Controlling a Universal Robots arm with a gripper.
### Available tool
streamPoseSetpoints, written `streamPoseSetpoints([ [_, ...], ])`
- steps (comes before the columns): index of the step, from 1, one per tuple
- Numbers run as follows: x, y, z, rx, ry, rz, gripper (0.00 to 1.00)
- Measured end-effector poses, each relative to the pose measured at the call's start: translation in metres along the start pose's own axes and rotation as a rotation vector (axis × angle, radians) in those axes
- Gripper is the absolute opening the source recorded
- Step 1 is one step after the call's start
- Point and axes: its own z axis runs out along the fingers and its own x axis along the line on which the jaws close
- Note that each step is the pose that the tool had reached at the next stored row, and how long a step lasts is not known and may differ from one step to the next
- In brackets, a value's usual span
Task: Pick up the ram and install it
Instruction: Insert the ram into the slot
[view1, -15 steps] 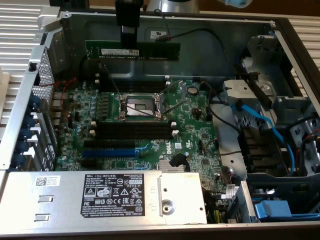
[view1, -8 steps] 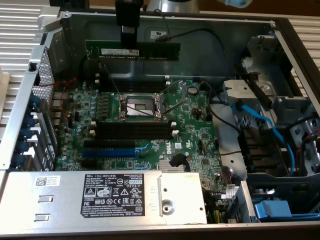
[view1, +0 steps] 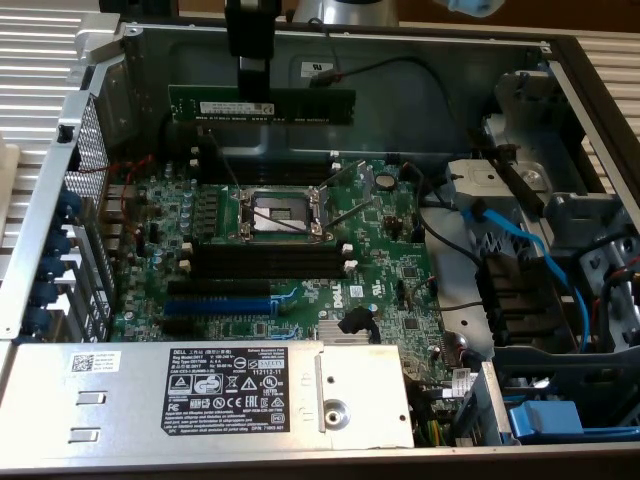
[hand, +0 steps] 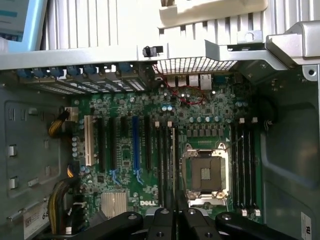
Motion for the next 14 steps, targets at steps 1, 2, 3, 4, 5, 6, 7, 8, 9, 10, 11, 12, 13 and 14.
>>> streamPoseSetpoints([
  [1, 0.0, 0.0001, 0.0003, 0.0008, 0.0001, -0.008, 0.12],
  [2, 0.0, 0.0001, 0.0006, 0.0018, 0.0004, -0.023, 0.12],
  [3, -0.001, 0.0003, 0.0022, 0.0036, 0.0007, -0.044, 0.12],
  [4, -0.002, 0.0006, 0.0032, 0.0045, 0.0014, -0.049, 0.12],
  [5, -0.002, 0.0007, 0.0047, 0.0055, 0.0018, -0.051, 0.12],
  [6, -0.002, 0.0007, 0.0065, 0.0056, 0.0017, -0.052, 0.12],
  [7, -0.003, 0.0006, 0.0079, 0.0056, 0.0018, -0.052, 0.12],
  [8, -0.003, 0.0006, 0.0081, 0.0056, 0.0019, -0.052, 0.12],
  [9, -0.003, 0.0006, 0.0081, 0.0055, 0.0019, -0.052, 0.12],
  [10, -0.003, 0.0007, 0.0081, 0.0055, 0.002, -0.052, 0.12],
  [11, -0.003, 0.0007, 0.0082, 0.0054, 0.002, -0.052, 0.12],
  [12, -0.003, 0.0007, 0.0087, 0.0056, 0.0018, -0.052, 0.12],
  [13, -0.003, 0.0007, 0.0102, 0.0057, 0.0016, -0.052, 0.12],
  [14, -0.003, 0.0006, 0.0119, 0.0056, 0.0017, -0.052, 0.12],
])
